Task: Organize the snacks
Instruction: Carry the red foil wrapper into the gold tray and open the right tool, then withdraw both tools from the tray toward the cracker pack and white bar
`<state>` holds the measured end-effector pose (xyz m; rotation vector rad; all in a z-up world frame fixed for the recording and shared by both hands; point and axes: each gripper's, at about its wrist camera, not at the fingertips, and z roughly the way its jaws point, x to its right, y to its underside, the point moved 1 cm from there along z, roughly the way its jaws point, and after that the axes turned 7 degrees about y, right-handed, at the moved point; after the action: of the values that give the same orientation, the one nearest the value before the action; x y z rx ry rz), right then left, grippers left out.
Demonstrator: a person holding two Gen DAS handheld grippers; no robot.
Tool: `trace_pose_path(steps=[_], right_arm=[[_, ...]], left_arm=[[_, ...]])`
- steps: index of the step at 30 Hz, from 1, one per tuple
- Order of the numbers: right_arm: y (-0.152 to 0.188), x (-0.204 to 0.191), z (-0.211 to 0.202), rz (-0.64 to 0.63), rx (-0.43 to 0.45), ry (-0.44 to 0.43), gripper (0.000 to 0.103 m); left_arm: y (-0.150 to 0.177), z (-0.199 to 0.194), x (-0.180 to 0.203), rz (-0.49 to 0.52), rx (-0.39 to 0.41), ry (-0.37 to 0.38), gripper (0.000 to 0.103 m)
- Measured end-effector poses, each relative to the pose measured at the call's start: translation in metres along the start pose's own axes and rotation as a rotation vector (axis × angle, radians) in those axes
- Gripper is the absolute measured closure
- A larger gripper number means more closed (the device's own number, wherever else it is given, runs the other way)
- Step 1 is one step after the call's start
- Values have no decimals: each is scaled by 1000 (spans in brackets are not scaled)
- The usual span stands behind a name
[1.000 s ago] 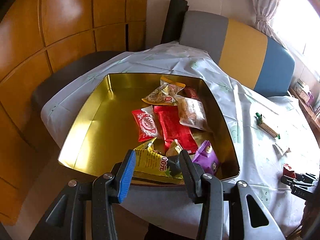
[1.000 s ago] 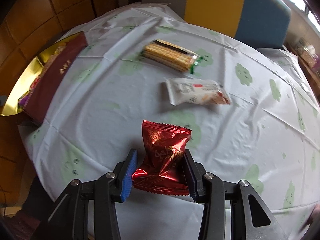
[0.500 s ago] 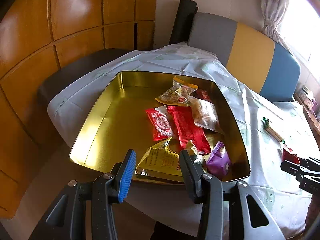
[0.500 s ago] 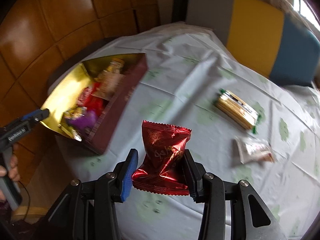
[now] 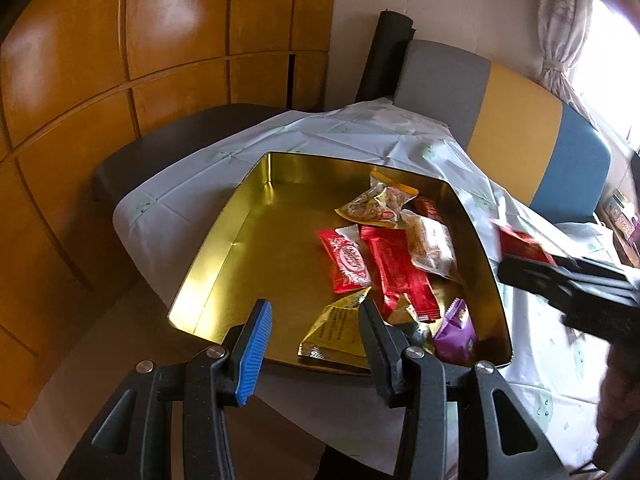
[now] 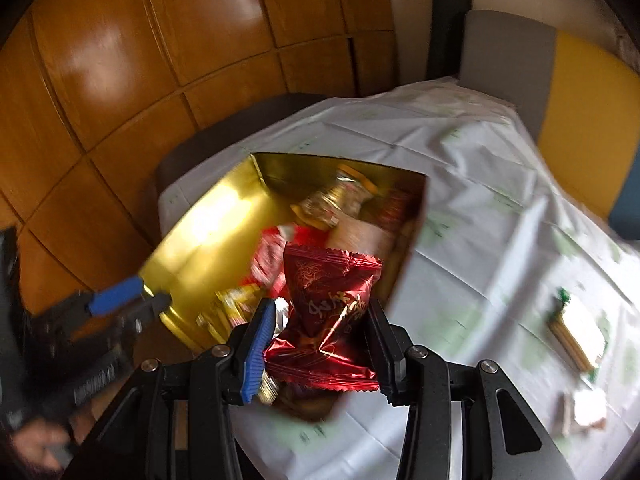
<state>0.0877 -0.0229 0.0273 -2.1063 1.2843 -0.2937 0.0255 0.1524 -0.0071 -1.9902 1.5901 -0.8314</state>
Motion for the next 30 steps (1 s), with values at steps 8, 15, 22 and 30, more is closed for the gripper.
trace_pose_path(steps=[8, 15, 22, 30], right_arm=[[12, -20, 63, -33, -139, 16, 54], [15, -12, 42, 3, -91, -9, 53], [13, -8, 19, 28, -25, 3, 50], [20, 0, -8, 29, 33, 42, 49]], left_arm=[[2, 1, -8, -13, -8, -11, 57], [4, 3, -8, -14, -10, -12, 57], [5, -1, -1, 3, -3, -5, 57], [5, -6, 8, 30, 1, 2, 57]])
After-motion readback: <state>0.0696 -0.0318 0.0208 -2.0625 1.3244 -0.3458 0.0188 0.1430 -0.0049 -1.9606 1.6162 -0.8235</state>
